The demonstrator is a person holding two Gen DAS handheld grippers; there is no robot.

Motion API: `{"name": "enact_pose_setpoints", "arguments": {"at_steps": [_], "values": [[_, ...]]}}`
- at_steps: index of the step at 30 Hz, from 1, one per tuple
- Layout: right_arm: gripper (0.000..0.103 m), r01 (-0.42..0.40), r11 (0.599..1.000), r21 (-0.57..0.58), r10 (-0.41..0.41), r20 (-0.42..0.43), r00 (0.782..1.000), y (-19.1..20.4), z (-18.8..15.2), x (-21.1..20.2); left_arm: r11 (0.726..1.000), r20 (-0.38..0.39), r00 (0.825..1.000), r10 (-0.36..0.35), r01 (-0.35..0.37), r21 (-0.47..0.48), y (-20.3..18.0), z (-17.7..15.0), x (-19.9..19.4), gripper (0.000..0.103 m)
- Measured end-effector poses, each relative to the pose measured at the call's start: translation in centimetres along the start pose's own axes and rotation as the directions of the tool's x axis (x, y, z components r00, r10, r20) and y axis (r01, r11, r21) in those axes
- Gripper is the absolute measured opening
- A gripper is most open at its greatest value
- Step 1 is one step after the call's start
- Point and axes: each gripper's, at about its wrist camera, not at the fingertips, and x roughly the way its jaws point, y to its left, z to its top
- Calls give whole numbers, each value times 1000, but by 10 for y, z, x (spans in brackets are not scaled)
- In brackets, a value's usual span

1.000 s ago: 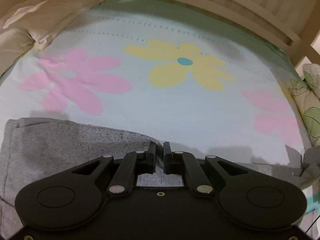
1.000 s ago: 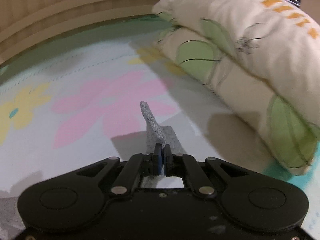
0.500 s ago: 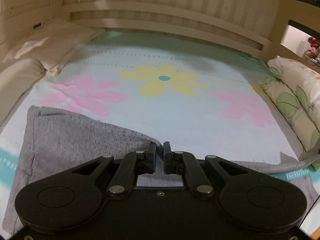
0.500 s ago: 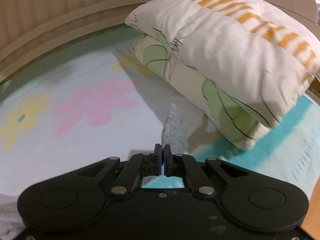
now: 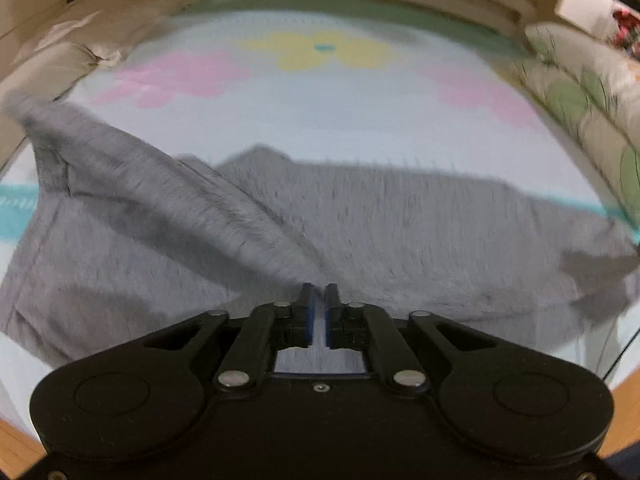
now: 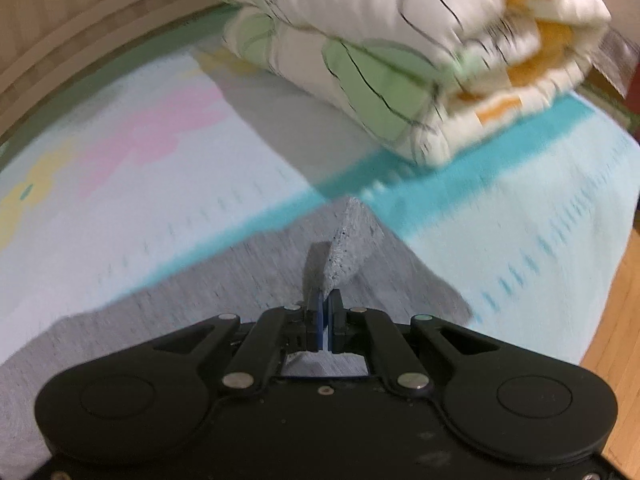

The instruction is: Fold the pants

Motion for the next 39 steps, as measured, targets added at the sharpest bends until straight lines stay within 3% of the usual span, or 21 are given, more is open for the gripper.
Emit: {"name": "enact_pose_setpoints", "arguments": {"at_steps": [8, 12, 16, 23, 27, 31, 35, 36, 39], "values": [[2, -17, 996, 86, 18, -4, 1000, -25, -29, 8, 995, -77, 997, -26, 33, 90, -21, -26, 15, 2], [2, -31, 992, 124, 31, -1, 1000, -34, -34, 8, 992, -65, 998, -24, 32, 123, -23, -32, 14, 4], [2, -37, 991, 128, 30, 60, 998, -38, -33, -6, 990, -42, 999, -6, 12, 137, -19, -34, 10, 8], [2, -1, 989, 149, 1, 2, 1000, -48, -48, 7, 995, -66, 998, -5, 12, 99, -5, -29, 16, 13], [2, -15, 990, 139, 11, 30, 999, -47, -46, 2, 999, -68, 998, 10, -7, 52, 7, -22, 17, 13], [2, -25, 999, 46, 19, 119, 993, -38, -38, -10, 1000, -71, 997, 17, -17, 7, 19, -16, 18, 13], [2, 30, 993, 110, -29, -15, 999, -46, -41, 15, 999, -74, 996, 42, -43, -10, 30, -13, 16, 15], [3, 22, 991, 130, -20, -13, 1000, -49, -43, 16, 999, -75, 996, 45, -47, -18, 35, -11, 14, 16], [7, 32, 998, 49, -31, -8, 999, -41, -38, 9, 994, -61, 996, 71, -75, -78, 60, -1, 12, 18]]}}
